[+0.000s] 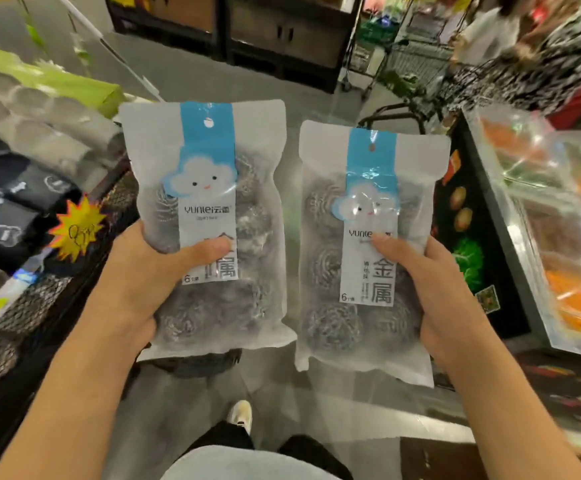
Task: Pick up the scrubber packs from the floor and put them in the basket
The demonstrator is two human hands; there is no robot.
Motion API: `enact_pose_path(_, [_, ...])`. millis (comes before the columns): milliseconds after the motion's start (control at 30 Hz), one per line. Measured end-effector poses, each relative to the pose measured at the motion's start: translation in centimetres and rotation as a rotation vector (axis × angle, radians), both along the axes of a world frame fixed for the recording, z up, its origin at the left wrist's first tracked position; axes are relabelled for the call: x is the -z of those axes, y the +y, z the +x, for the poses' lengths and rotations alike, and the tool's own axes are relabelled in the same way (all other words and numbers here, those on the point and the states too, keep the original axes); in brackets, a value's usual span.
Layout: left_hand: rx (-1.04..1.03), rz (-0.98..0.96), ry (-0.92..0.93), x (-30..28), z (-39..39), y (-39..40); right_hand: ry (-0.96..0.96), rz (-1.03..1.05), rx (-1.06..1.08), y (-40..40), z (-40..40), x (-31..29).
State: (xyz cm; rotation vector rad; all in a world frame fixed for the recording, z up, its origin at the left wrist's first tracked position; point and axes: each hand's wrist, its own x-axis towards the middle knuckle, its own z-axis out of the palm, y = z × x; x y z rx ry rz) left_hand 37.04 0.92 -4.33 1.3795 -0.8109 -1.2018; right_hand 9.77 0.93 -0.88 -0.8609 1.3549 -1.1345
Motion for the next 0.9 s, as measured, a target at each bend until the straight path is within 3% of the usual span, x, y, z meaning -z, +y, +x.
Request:
enact_pose_path(367, [-0.183, 0.038, 0.003, 2.2, -1.3, -14.7, 0.028, 0.033, -0.079, -19.3, -0.2, 2.3])
enact_pose_path(633, [-0.677, 0.137, 0.032, 4.9, 0.3, -21.2, 0.076, 0.141, -0.493, -38.7, 7.3, 5.6])
enact_pose_path(900, [-1.076, 0.233, 0.091, 8.8, 2.4, -20.2, 0.150, 0.164, -0.976, -44.8, 18.3, 10.5])
